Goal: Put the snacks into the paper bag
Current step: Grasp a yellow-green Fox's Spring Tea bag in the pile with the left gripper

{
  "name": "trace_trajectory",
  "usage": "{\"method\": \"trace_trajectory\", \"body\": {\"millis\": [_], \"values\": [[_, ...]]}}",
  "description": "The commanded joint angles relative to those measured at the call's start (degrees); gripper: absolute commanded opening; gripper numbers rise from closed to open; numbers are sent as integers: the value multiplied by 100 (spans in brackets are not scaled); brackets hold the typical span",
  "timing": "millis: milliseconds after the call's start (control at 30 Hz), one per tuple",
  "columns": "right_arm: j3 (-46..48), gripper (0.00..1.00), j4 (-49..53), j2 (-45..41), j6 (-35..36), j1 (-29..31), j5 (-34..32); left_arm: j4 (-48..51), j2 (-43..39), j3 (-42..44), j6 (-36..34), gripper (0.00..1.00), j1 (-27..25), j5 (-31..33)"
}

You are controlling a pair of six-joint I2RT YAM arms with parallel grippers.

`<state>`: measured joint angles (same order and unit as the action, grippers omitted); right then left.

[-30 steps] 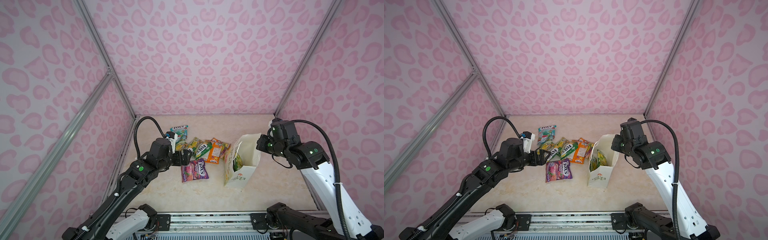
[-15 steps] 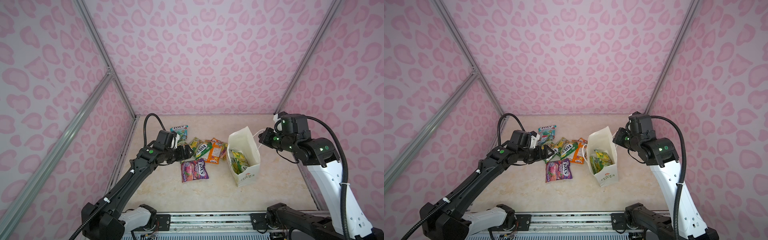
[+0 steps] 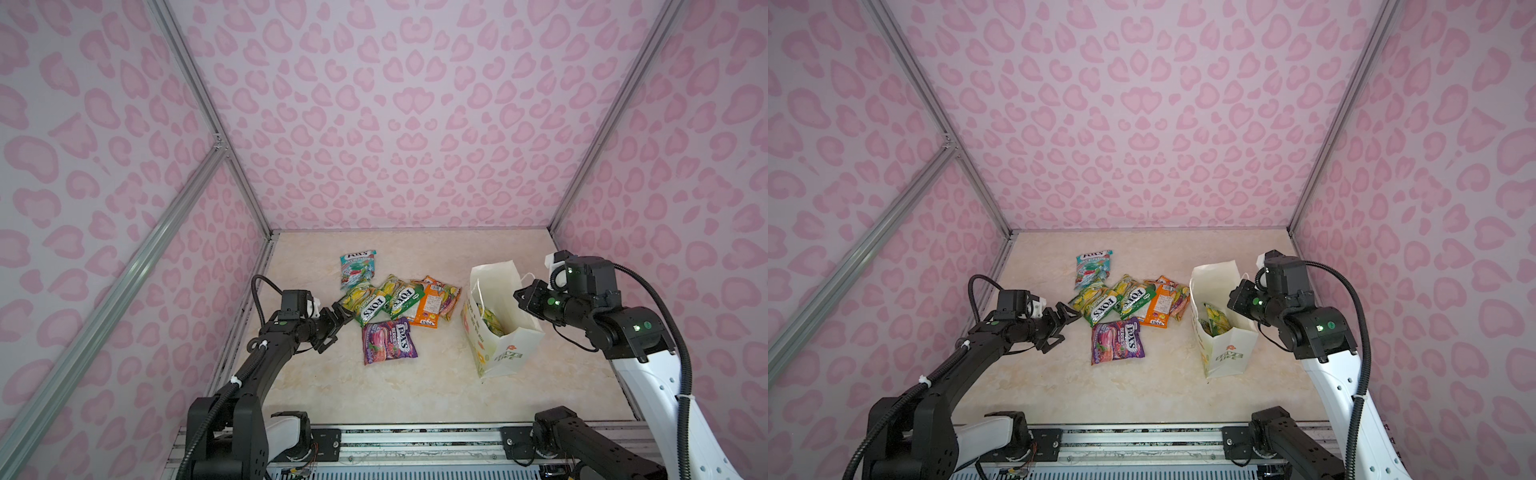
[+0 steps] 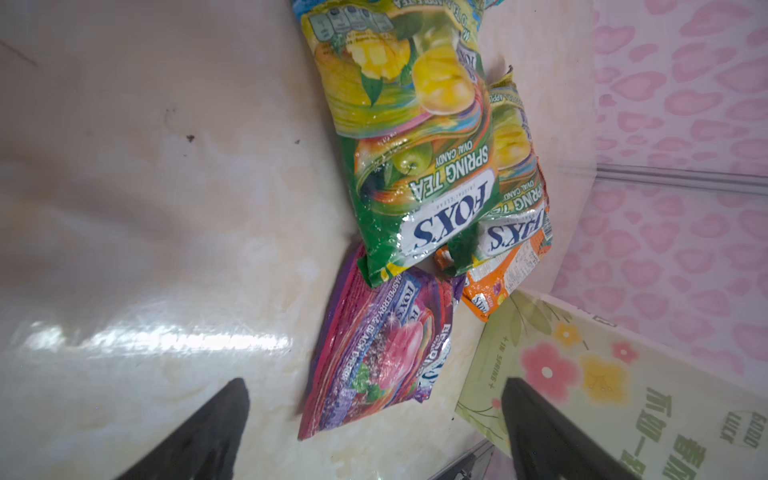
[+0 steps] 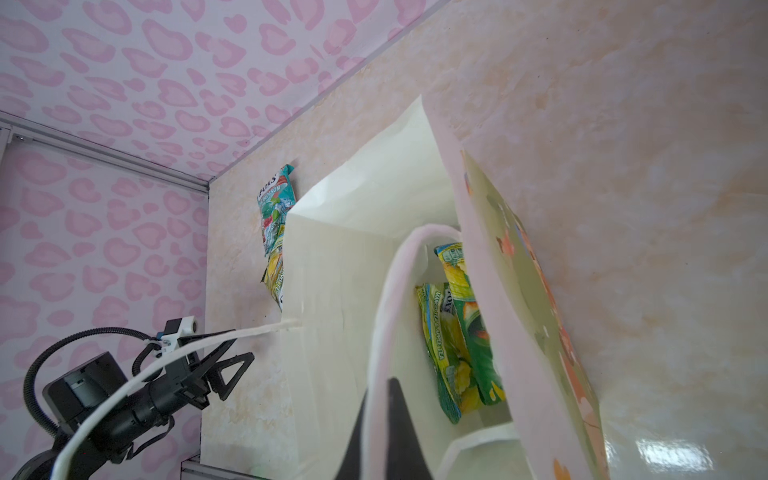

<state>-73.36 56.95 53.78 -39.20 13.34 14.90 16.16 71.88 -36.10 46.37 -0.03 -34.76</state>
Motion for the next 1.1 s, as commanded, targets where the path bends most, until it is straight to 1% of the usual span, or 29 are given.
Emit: {"method": "trace_trajectory", "body": {"millis": [0,100,200,500,767,900,1067], "values": [[-38,0,18,-70,-50,0,187,-1626,422,176,708,98,54,-514],[-171,0,131,-10,41,2,266,-2412,812,372,1061,98,47,-479],[-179,0,82,-29,76,0,349,-2860,1102,368,1130,98,52,-361],[-53,0,26,-154,109,-3,489,-3735,1972,296,1464,98,-9,-321],[243,0,-201,-158,-7,1,700,-4819,2644,437,2003,98,-160,-277],[294,0,-273,-196,-67,2,655,-5603,3116,426,2435,98,-283,-281],[436,0,-386,-210,-123,0,692,-6819,3756,424,3168,98,-398,-216]]}}
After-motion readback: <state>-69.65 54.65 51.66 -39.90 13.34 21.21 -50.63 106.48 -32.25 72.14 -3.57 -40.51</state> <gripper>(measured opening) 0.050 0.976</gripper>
